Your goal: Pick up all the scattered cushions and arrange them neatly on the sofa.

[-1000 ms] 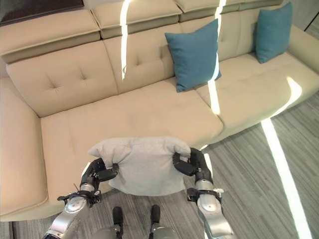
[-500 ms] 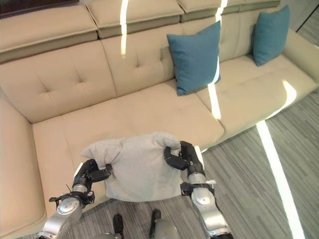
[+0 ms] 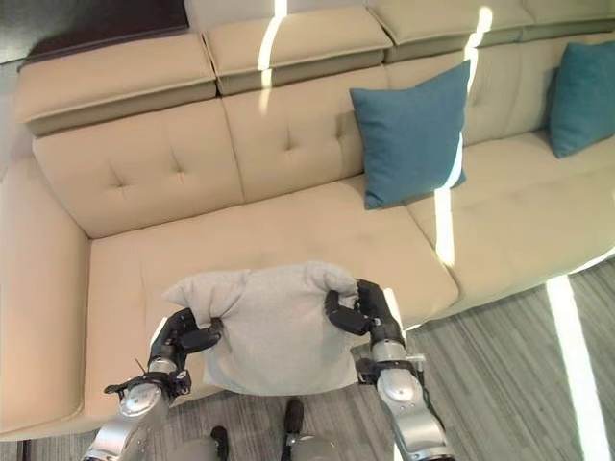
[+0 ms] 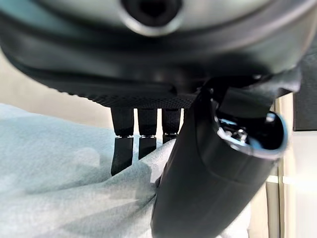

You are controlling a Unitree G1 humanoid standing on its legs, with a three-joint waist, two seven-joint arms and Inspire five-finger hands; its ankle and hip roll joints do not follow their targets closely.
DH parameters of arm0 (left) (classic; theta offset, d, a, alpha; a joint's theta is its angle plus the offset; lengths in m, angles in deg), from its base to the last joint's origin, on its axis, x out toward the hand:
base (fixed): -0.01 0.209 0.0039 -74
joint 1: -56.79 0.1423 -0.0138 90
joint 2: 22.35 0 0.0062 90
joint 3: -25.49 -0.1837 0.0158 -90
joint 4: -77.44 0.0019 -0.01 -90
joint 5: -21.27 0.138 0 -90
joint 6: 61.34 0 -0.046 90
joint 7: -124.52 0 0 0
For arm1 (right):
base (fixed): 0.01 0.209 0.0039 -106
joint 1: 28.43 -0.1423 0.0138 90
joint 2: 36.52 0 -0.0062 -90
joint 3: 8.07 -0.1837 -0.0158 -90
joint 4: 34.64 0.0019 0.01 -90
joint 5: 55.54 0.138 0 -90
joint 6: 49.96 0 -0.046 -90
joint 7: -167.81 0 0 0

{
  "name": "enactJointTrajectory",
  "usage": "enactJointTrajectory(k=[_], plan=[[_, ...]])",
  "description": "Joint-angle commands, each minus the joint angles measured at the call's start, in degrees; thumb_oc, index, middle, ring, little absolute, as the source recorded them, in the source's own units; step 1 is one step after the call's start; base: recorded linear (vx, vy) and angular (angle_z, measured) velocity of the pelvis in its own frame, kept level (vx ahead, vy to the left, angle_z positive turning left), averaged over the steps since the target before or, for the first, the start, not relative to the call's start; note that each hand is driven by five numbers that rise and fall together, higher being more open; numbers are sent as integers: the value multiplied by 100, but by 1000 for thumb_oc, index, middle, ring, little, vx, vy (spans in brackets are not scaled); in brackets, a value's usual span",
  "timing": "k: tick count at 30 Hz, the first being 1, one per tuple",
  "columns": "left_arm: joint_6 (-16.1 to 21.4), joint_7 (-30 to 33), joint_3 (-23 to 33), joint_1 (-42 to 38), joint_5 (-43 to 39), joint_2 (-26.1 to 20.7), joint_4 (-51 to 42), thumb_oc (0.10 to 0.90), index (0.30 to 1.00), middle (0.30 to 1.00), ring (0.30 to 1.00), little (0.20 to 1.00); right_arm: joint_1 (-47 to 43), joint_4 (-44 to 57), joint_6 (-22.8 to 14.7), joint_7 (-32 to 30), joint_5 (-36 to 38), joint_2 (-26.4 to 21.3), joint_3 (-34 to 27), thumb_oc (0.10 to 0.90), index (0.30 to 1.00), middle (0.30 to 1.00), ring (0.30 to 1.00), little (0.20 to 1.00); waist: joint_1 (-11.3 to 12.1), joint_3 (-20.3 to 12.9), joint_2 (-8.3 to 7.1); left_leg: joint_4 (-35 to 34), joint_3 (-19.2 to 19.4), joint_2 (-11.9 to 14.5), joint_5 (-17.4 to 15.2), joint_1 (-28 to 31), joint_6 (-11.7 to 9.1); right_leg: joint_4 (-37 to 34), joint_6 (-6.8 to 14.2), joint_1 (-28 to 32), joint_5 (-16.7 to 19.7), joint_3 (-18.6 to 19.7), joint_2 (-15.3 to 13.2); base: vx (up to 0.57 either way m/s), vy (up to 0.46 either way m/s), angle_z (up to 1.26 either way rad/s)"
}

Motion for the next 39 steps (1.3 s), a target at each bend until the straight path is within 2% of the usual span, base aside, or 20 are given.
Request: enactJointTrajectory(k=[1,4,6,11,14,15,16,18,19,20,23,26,27,31,36,39], plan=[[659,-261,-66,-464,186,-61,-792,400,300,300,300,300,-358,708,-716,-88,138,-18,-186,400,300,300,300,300,24,-537,-261,-452,189,-139,-196,-123,101,109,780,325,-611,428,-150,165,27,52],[637,-240,-76,-427,217,-74,-848,400,300,300,300,300,-360,702,-702,-141,164,12,-178,400,300,300,300,300,105,-499,-202,-833,150,-178,230,-374,-2,124,773,473,-771,461,-29,182,49,16],[659,-269,-20,-347,218,-84,-897,400,300,300,300,300,-337,735,-714,-114,103,29,-180,400,300,300,300,300,115,-575,-178,-1122,182,-165,198,-201,37,162,789,531,-857,484,-3,242,117,-14],[654,-243,-1,-323,238,-163,-992,400,300,300,300,300,-412,762,-693,-98,24,124,-100,400,300,300,300,300,199,-718,-251,-1203,158,-292,58,113,190,474,852,621,-990,571,-125,174,116,-25],[659,-218,35,-352,239,-207,-1041,400,300,300,300,300,-468,763,-681,-67,-40,198,-73,400,300,300,300,300,265,-721,-259,-1231,241,-394,-133,323,367,1143,1031,456,-979,611,-325,121,165,-5],[654,-219,43,-343,249,-238,-1076,400,300,300,300,300,-488,782,-657,-35,-66,215,-74,400,300,300,300,300,259,-694,-258,-1234,258,-425,-176,398,436,1508,1132,314,-857,637,-422,94,211,-12],[669,-165,60,-348,236,-285,-1087,400,300,300,300,300,-514,799,-636,-24,-74,253,-63,400,300,300,300,300,212,-582,-217,-1229,208,-422,-192,478,521,2225,1230,-27,-579,729,-479,58,152,-7],[690,-151,85,-379,240,-313,-1092,400,300,300,300,300,-519,786,-657,-28,-74,288,-70,400,300,300,300,300,174,-529,-187,-1220,166,-429,-228,496,557,2540,1284,-238,-521,820,-490,60,97,6],[715,-129,100,-424,255,-324,-1097,400,300,300,300,300,-514,800,-672,-32,-81,330,-95,400,300,300,300,300,131,-511,-145,-1236,84,-447,-281,575,576,2603,1239,-413,-531,987,-468,84,65,20],[715,-128,100,-424,256,-324,-1097,400,300,300,300,300,-514,800,-672,-31,-81,329,-95,400,300,300,300,300,130,-510,-144,-1236,83,-446,-284,577,575,2606,1238,-411,-534,986,-467,123,31,33],[776,-115,144,-469,281,-305,-1148,400,300,300,300,300,-473,787,-682,-60,-125,329,-178,400,300,300,300,300,30,-529,-107,-1289,-96,-492,-367,696,539,1915,1163,-530,-631,1265,-420,129,-24,32],[811,-93,160,-527,294,-286,-1190,400,300,300,300,300,-480,760,-691,-80,-134,312,-225,400,300,300,300,300,-80,-524,-165,-1290,-248,-594,-477,830,505,1014,1197,-607,-414,1518,-409,147,-53,31],[839,-50,222,-600,309,-295,-1188,400,300,300,300,300,-501,731,-719,-117,-115,314,-226,400,300,300,300,300,-72,-536,-195,-1272,-250,-602,-502,835,486,870,1274,-552,-360,1493,-451,108,-63,35],[873,-27,276,-621,311,-246,-1312,400,300,300,300,300,-532,750,-702,-117,-122,275,-270,400,300,300,300,300,-35,-656,-233,-1444,-253,-589,-470,963,432,547,1239,-337,-222,1367,-485,103,-89,29],[945,102,350,-804,357,-262,-1525,400,300,300,300,300,-671,786,-721,-195,-151,185,-318,400,300,300,300,300,-10,-801,-181,-1801,-303,-519,-324,1096,343,199,1203,-96,-212,1228,-419,108,-99,4],[1059,341,406,-1264,402,-303,-1627,400,300,300,300,300,-1084,754,-760,-353,-130,99,-241,400,300,300,300,300,24,-879,-110,-2070,-357,-465,-178,1152,259,-99,1161,96,-225,1101,-361,90,-100,15]])
